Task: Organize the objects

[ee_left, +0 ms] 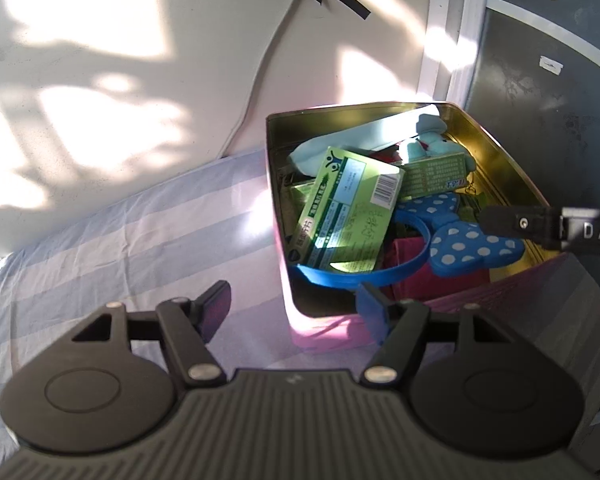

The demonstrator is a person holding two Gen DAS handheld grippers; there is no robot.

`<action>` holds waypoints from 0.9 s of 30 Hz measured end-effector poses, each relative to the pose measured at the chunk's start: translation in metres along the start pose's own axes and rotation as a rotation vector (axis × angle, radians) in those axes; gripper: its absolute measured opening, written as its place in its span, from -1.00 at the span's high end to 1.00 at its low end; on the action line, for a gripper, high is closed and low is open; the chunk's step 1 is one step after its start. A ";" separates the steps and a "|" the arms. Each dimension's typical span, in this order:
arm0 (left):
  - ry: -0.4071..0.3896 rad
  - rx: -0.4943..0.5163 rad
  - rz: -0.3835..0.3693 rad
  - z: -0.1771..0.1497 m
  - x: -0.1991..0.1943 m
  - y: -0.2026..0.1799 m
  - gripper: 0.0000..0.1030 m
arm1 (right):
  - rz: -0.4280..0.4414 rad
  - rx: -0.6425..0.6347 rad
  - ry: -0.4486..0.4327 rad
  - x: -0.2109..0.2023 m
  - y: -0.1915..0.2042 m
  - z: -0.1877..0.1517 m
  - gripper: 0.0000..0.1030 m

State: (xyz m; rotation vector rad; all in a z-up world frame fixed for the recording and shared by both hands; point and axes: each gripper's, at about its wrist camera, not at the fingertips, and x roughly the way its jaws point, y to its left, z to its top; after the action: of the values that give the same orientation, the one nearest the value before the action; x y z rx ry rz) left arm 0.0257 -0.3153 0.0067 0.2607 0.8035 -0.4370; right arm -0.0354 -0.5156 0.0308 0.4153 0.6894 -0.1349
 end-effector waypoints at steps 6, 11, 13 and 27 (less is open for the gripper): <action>0.009 -0.038 0.036 -0.024 -0.018 0.046 -0.45 | 0.035 -0.009 0.016 0.000 0.052 -0.014 -0.36; 0.024 -0.070 0.064 -0.044 -0.029 0.084 -0.50 | 0.071 -0.031 0.045 0.006 0.095 -0.028 -0.37; 0.031 -0.088 0.076 -0.053 -0.033 0.099 -0.53 | 0.081 -0.038 0.061 0.009 0.111 -0.034 -0.37; 0.078 -0.153 0.097 -0.092 -0.048 0.175 -0.77 | 0.099 -0.094 0.129 0.026 0.195 -0.072 -0.44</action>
State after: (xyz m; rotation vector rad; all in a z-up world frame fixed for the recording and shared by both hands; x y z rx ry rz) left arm 0.0204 -0.1126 -0.0092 0.1746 0.8921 -0.2741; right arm -0.0076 -0.3078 0.0280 0.3692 0.7978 0.0180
